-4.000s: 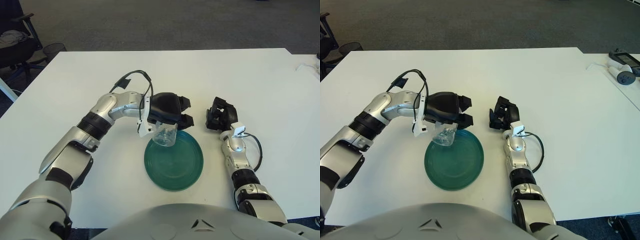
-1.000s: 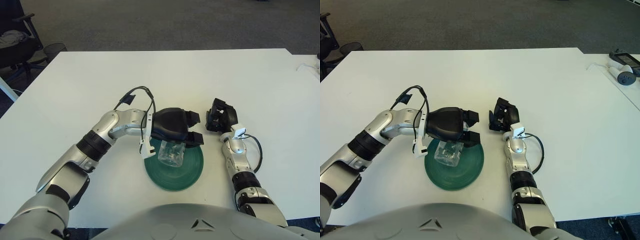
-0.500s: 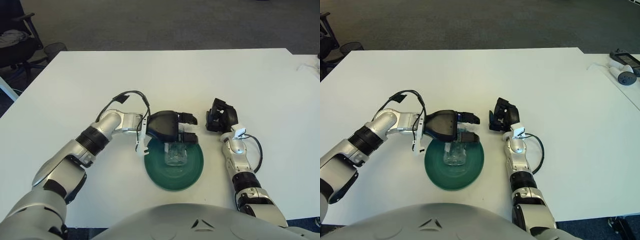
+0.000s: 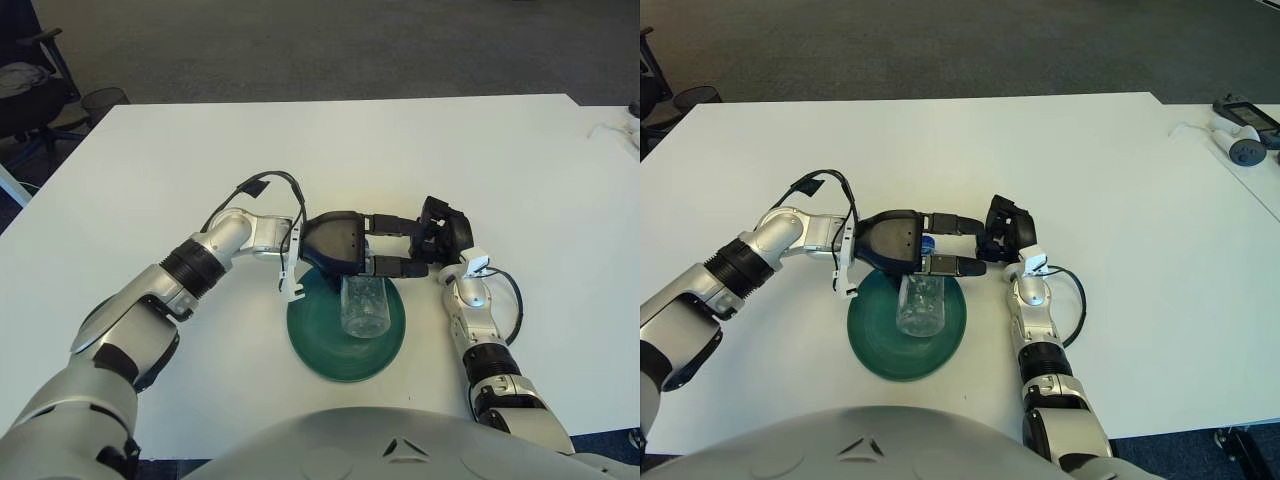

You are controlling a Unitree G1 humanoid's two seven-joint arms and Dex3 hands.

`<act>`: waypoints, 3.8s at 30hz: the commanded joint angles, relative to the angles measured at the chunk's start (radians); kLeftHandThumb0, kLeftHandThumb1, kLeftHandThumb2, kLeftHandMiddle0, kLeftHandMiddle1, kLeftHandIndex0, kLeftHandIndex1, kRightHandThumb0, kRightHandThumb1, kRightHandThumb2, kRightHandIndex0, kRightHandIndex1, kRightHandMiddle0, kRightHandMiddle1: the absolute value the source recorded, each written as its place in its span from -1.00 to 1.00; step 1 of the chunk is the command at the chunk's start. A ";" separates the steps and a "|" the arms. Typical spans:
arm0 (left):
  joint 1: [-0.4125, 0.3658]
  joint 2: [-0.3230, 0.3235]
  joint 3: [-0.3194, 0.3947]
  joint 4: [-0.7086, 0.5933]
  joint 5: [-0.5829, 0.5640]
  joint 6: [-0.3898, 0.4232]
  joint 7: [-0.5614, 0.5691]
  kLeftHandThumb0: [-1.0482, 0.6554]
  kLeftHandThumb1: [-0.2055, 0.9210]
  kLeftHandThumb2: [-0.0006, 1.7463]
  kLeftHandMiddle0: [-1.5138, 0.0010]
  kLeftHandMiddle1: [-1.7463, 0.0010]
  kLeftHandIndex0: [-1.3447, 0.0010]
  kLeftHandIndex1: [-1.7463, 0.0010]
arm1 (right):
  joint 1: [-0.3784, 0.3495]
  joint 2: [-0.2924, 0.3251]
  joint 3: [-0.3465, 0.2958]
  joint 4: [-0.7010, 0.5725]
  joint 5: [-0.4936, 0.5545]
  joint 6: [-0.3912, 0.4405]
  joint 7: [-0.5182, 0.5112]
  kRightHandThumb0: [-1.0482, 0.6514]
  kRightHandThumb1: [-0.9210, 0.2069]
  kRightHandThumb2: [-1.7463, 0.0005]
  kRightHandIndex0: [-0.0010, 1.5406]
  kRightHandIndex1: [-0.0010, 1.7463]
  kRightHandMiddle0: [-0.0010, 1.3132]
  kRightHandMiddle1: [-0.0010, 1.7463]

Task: Put the bottle into the plate.

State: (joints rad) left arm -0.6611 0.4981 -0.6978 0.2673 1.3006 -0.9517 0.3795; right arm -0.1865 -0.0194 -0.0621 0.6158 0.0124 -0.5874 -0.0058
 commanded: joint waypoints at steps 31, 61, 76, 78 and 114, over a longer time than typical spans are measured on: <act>-0.085 0.033 -0.056 0.128 -0.006 -0.056 0.251 -0.73 1.00 -0.71 1.00 1.00 1.00 1.00 | 0.047 0.009 0.001 0.039 -0.002 0.033 0.000 0.16 0.20 -0.54 0.56 1.00 0.56 1.00; -0.294 0.159 0.066 0.276 -0.215 -0.203 0.129 -0.93 1.00 -0.62 1.00 1.00 1.00 1.00 | 0.056 0.007 0.027 -0.020 -0.054 0.134 -0.037 0.13 0.21 -0.53 0.59 1.00 0.58 1.00; -0.075 0.008 0.284 0.461 -1.294 -0.025 -0.301 -0.66 0.90 -0.90 0.51 0.90 0.96 -0.08 | 0.067 0.009 0.033 -0.045 -0.059 0.158 -0.045 0.12 0.22 -0.53 0.60 1.00 0.60 1.00; -0.056 -0.003 0.310 0.428 -1.357 0.016 -0.323 -0.58 0.88 -0.90 0.39 0.85 0.89 -0.15 | 0.067 0.009 0.033 -0.045 -0.059 0.158 -0.045 0.12 0.22 -0.53 0.60 1.00 0.60 1.00; 0.119 -0.430 0.746 0.888 -1.502 0.201 -0.389 0.23 -0.47 0.77 -0.07 -0.89 0.18 -1.00 | 0.089 -0.004 0.030 -0.097 -0.046 0.189 -0.031 0.12 0.22 -0.54 0.60 1.00 0.60 1.00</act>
State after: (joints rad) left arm -0.5608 0.0871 0.0363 1.1351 -0.2302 -0.7513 -0.0169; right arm -0.1369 -0.0251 -0.0351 0.4905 -0.0313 -0.4540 -0.0420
